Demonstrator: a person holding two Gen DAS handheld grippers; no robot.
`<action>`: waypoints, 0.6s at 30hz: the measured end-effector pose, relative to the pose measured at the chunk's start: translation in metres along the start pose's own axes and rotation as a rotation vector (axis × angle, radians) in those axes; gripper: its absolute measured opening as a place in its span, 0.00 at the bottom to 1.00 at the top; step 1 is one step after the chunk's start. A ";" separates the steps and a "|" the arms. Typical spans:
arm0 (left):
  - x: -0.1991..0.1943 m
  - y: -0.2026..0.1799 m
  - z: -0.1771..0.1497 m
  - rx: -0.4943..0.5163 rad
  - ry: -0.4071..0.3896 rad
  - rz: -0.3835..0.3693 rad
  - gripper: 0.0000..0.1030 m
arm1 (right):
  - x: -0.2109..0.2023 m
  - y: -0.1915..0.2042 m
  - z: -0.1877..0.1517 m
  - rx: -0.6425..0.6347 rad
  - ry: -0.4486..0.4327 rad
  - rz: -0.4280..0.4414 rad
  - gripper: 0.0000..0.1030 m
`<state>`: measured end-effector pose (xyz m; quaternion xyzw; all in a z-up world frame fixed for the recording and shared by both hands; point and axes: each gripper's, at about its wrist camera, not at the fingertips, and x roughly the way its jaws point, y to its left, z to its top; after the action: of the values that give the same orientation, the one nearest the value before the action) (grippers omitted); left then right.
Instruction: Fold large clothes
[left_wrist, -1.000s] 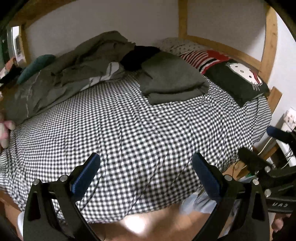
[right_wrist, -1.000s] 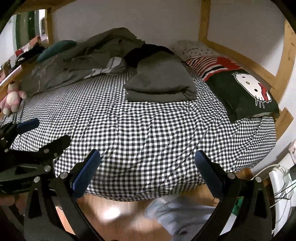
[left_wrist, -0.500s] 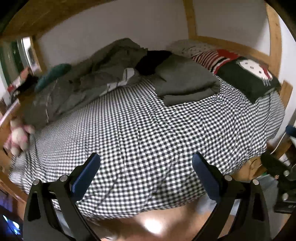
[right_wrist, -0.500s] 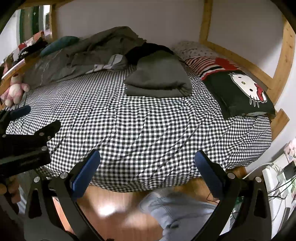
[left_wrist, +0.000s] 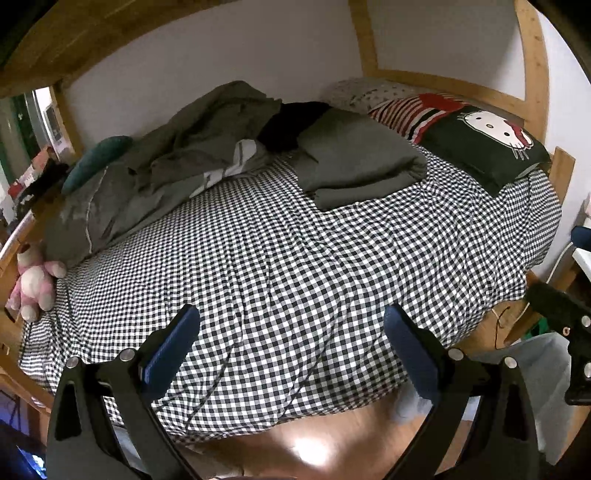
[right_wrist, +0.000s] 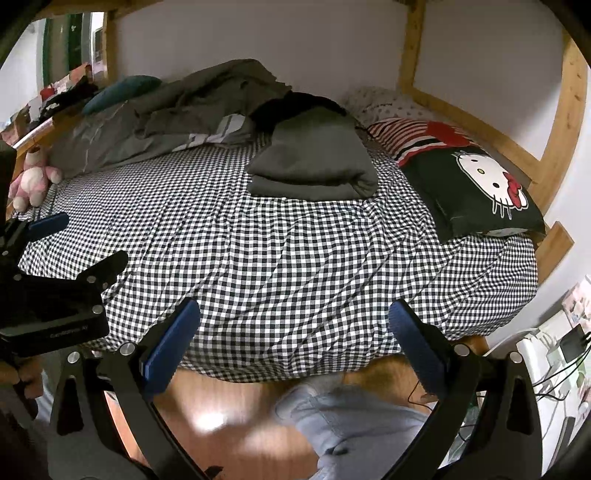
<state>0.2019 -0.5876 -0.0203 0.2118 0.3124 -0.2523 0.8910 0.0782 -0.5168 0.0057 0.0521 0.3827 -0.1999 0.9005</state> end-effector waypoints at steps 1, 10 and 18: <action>0.001 0.001 0.000 -0.002 0.002 -0.007 0.95 | 0.000 0.000 0.000 -0.001 -0.001 -0.002 0.97; 0.003 0.001 -0.001 -0.020 0.014 -0.029 0.95 | 0.000 -0.002 0.000 -0.006 0.005 0.002 0.97; 0.004 -0.003 -0.002 -0.017 0.018 -0.058 0.95 | 0.003 -0.002 -0.001 -0.010 0.012 0.001 0.97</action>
<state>0.2023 -0.5901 -0.0251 0.1971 0.3285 -0.2733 0.8824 0.0784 -0.5192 0.0028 0.0489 0.3891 -0.1971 0.8985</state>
